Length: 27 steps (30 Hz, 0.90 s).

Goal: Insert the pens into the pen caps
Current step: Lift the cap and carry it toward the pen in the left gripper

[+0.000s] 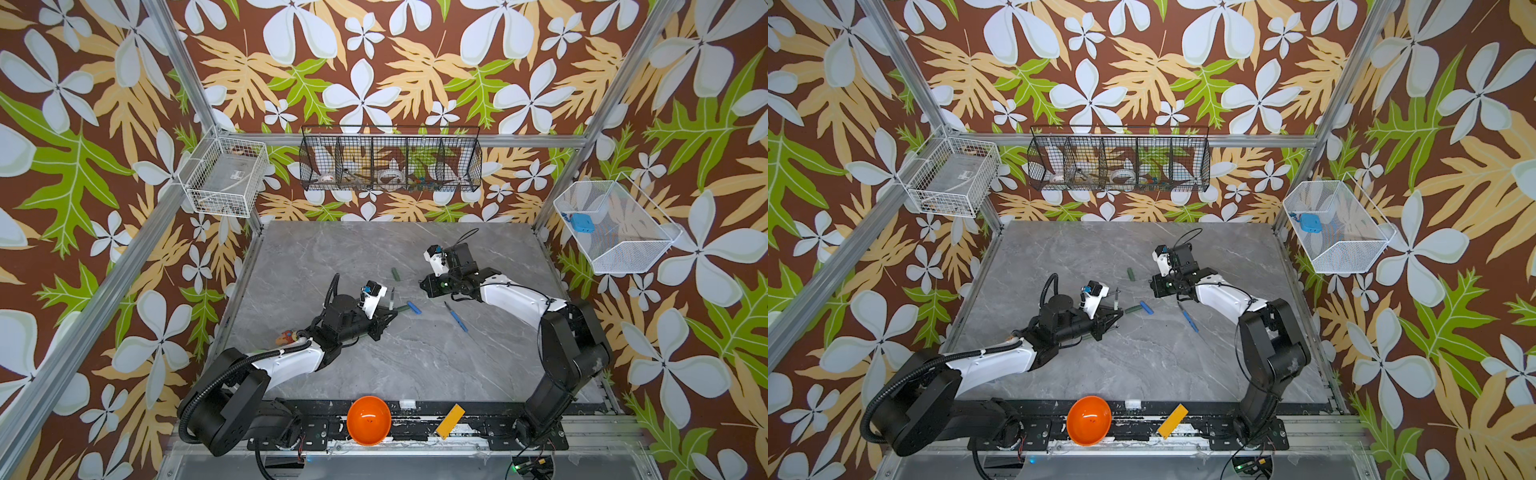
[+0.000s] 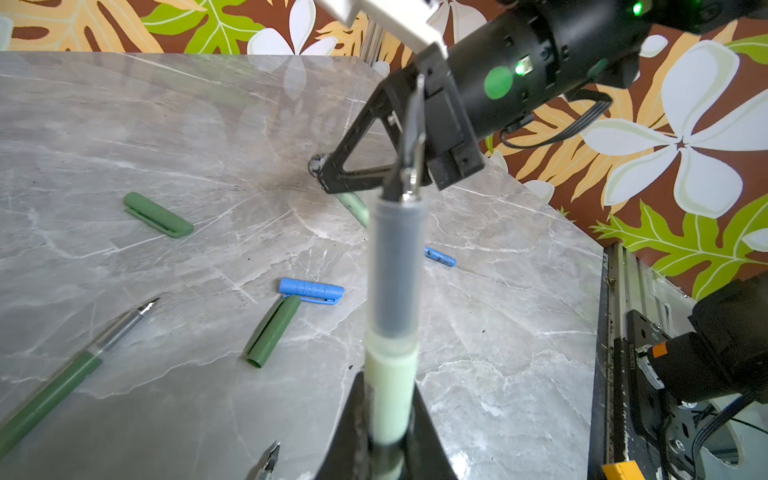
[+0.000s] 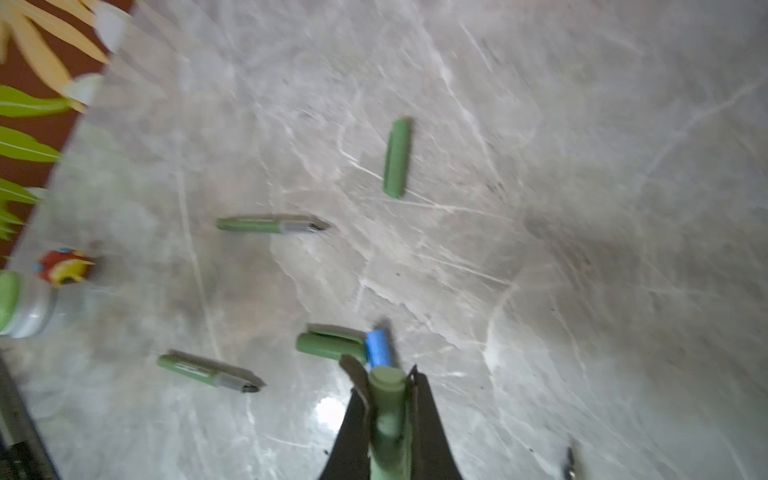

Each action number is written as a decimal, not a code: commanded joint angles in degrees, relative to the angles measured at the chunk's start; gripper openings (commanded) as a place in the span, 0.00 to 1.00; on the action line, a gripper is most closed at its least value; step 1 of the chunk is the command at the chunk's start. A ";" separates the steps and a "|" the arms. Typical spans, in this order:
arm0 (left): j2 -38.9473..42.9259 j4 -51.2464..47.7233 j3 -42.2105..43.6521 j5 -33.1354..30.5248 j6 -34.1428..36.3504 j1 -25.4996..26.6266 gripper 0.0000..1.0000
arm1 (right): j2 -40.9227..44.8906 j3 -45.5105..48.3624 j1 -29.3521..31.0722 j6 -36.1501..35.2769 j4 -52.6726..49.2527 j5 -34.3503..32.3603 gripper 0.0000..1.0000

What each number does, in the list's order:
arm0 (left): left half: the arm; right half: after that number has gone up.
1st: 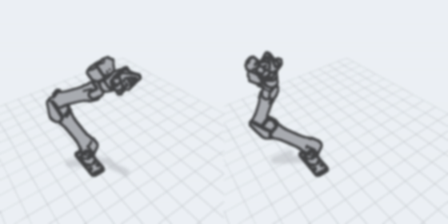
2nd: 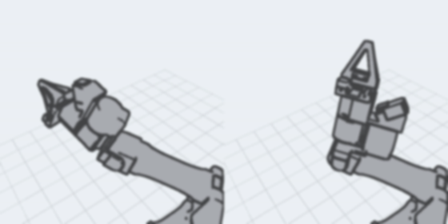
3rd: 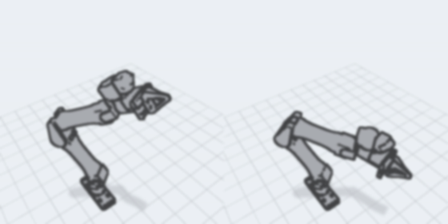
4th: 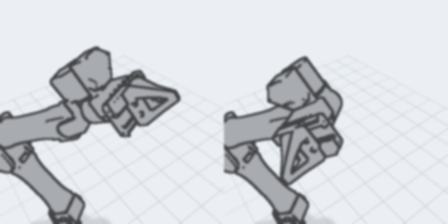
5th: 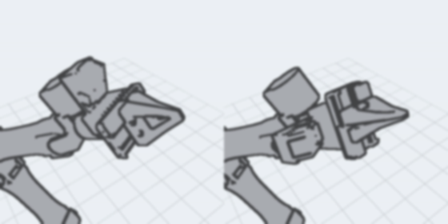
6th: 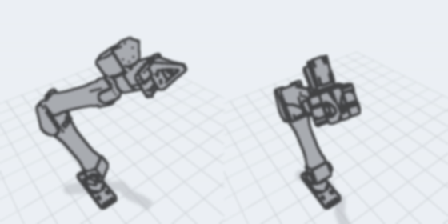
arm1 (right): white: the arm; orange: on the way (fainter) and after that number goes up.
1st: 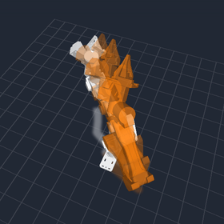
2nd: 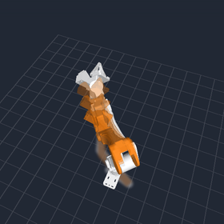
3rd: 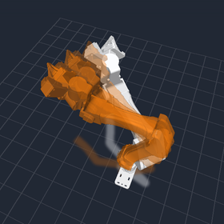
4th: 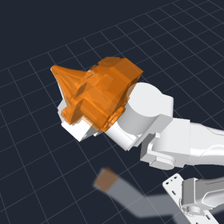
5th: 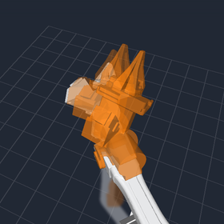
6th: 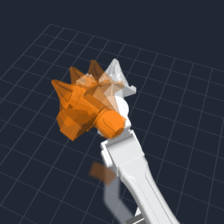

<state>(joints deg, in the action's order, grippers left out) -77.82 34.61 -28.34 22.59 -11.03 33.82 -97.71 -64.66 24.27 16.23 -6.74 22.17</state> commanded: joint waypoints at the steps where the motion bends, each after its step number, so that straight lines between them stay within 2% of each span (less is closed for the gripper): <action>1: -0.61 3.15 -0.33 1.54 -1.23 0.17 0.00 | 2.87 5.04 -0.01 7.99 17.87 8.57 0.11; 6: -2.14 4.26 -1.05 4.64 -2.68 0.19 0.00 | 5.46 11.88 0.06 18.60 34.65 13.09 0.11; 15: -4.74 6.62 -1.54 8.19 -4.19 0.36 0.00 | 9.49 17.45 0.72 25.36 45.95 11.76 0.11; 27: -6.38 7.04 -2.34 10.52 -4.54 0.45 0.00 | 10.17 16.25 3.69 25.87 47.83 12.53 0.12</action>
<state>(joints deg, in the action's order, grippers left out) -84.12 39.64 -30.26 31.81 -15.14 34.24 -87.72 -48.01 27.62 41.76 38.57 34.46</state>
